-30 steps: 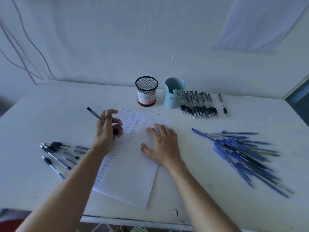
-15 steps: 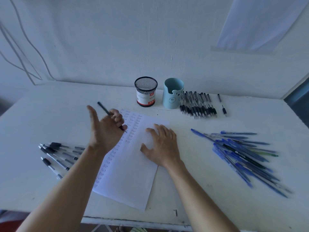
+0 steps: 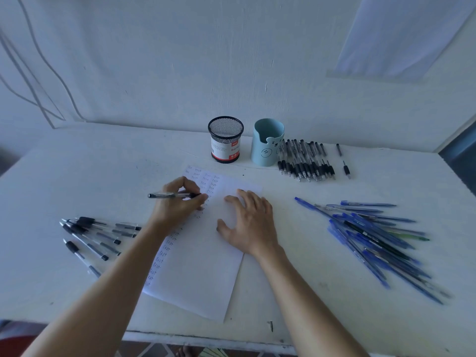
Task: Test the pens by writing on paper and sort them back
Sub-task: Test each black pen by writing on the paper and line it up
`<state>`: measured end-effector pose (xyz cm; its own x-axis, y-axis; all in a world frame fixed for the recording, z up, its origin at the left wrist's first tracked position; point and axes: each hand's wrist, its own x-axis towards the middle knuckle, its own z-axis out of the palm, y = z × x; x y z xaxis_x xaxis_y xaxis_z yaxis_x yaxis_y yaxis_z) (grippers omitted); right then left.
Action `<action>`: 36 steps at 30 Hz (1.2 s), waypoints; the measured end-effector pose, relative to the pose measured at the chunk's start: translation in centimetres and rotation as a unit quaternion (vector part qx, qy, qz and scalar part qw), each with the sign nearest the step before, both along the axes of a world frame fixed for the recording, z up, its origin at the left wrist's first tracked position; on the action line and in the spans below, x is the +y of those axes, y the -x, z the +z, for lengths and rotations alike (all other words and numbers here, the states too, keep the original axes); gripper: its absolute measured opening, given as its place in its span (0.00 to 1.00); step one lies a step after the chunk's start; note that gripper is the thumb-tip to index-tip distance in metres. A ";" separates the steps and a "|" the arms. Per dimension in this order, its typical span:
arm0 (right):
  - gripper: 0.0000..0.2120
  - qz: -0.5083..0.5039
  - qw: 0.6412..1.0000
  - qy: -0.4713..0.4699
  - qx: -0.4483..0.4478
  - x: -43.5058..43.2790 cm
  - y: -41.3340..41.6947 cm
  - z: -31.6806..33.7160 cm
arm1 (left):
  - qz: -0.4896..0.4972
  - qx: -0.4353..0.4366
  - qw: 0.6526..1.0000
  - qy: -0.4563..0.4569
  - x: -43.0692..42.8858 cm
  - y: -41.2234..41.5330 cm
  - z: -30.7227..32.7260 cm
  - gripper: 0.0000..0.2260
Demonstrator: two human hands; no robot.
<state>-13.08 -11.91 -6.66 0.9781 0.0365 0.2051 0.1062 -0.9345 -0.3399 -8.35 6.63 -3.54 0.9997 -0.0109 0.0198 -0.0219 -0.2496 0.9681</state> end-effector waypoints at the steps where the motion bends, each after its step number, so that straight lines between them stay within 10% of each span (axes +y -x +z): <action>1: 0.32 -0.001 1.000 0.000 -0.004 0.0 0.0 0.0 | 0.007 0.004 1.000 -0.021 0.0 0.0 -0.1 0.10; 36: 0.43 0.037 0.991 0.061 0.112 -0.1 -0.2 0.4 | 0.014 -0.019 0.985 -0.168 0.0 0.6 -0.1 0.09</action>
<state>-12.84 -12.06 -6.28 0.9924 0.1203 -0.0266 0.1100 -0.9624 -0.2482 -8.94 6.60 -3.67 0.9983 0.0046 0.0577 -0.0454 -0.5573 0.8290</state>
